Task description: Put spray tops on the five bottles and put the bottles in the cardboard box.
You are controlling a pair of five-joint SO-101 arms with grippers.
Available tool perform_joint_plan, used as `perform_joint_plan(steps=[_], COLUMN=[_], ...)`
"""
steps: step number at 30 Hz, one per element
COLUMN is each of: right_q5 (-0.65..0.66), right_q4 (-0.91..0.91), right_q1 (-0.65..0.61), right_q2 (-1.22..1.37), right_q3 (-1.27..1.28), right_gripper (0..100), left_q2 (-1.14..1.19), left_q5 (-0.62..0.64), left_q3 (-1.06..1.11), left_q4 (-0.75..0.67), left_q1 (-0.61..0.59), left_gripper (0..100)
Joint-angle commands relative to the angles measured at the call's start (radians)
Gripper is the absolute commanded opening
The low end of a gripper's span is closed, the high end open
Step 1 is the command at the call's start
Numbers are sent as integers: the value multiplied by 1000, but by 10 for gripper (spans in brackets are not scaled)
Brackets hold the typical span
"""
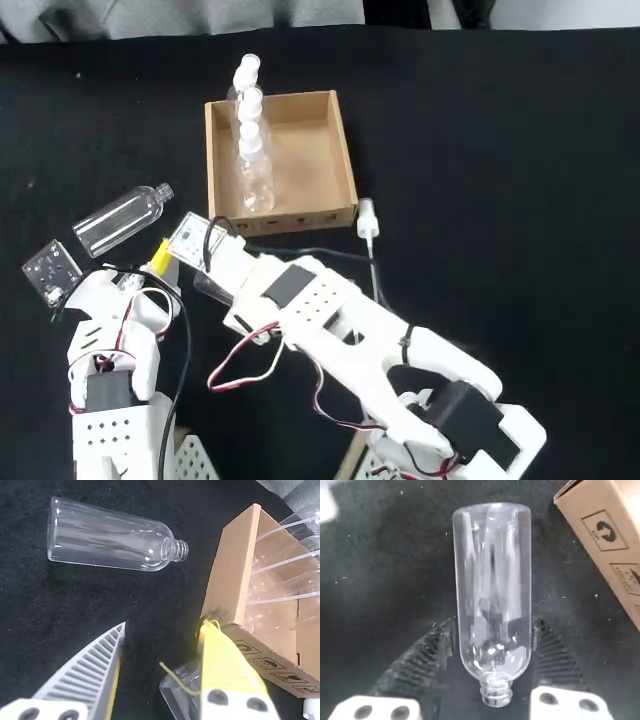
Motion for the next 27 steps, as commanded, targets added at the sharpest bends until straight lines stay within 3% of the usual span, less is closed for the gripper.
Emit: perform_joint_plan(steps=[1,16,27], right_q5=[14,14,11], right_q4=[-44,-31,138], right_q1=[-9,-9,26], right_q2=[-51,150,154], right_q3=[8,-71,-165], right_gripper=[215,212,211], left_q2=[-9,-9,-9], left_q5=[-11,-11,-11], left_q3=[-21,-21,-19], left_q4=[-20,-20,-20], left_q1=[-10,-8,-8], left_gripper=[213,213,213])
